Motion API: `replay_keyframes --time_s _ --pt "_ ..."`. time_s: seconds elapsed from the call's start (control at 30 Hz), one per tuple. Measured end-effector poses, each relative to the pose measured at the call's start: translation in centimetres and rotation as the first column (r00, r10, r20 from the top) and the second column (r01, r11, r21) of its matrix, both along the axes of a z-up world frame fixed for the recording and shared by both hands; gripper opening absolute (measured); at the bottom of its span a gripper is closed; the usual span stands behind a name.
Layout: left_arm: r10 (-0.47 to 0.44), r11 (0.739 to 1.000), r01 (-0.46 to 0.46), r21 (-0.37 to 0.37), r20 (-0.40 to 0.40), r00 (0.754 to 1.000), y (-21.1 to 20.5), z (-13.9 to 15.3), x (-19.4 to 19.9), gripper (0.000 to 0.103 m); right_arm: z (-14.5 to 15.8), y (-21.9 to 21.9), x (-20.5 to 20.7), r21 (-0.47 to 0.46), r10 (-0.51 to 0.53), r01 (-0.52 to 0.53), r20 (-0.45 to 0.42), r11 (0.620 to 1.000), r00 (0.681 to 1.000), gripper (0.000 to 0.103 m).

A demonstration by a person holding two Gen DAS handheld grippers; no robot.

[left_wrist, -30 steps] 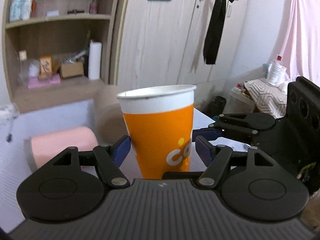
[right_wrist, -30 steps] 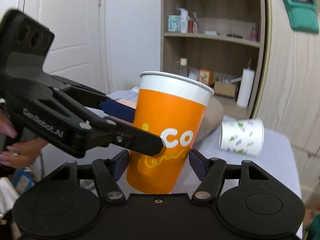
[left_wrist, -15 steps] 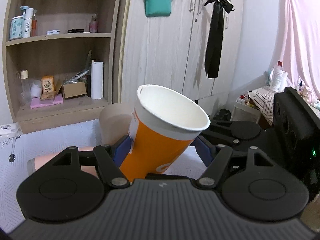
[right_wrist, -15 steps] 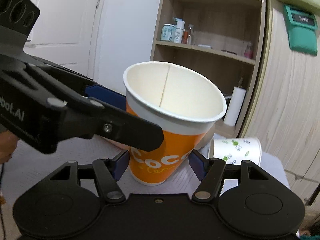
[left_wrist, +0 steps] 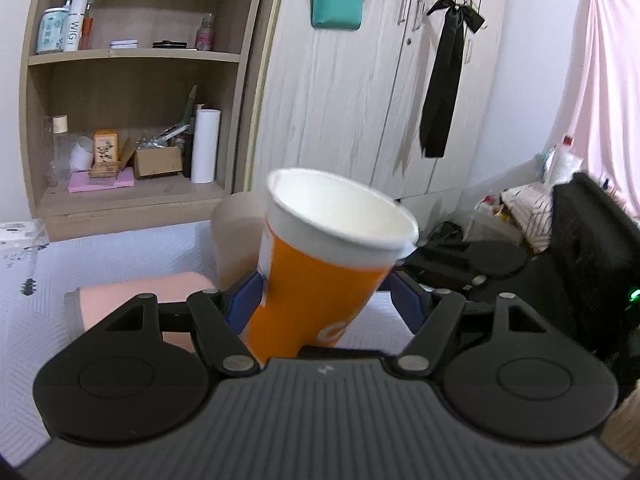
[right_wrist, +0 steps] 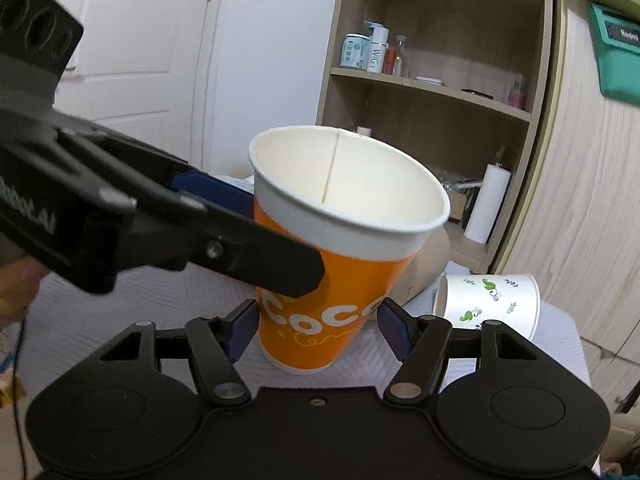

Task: Flip cup upright
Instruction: 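Lower the upright orange cup onto the cloth with the right gripper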

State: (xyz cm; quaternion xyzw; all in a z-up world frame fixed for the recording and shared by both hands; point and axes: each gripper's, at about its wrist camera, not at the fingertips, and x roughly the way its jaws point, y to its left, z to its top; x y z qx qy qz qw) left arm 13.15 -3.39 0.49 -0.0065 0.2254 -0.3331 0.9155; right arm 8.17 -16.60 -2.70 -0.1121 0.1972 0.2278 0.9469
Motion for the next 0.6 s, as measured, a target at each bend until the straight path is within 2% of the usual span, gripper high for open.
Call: replay_keyframes --time_s 0.27,0.47,0.6 --pt "0.007 1.000 -0.007 -0.018 -0.030 1.000 0.5 -0.7 0.0 0.070 -0.9 0.7 -0.1 -0.042 0.007 -0.006 0.025 0.999 1.000 0.071" --pt "0.032 0.999 -0.032 0.030 -0.012 0.999 0.0 -0.6 -0.6 0.070 -1.4 1.3 -1.0 -0.084 0.014 -0.007 0.079 0.996 0.997 0.070" --pt "0.037 0.998 -0.037 0.053 0.002 0.999 -0.3 -0.7 -1.3 0.074 -1.8 1.2 -1.4 -0.067 0.004 0.002 0.085 0.998 0.996 0.078"
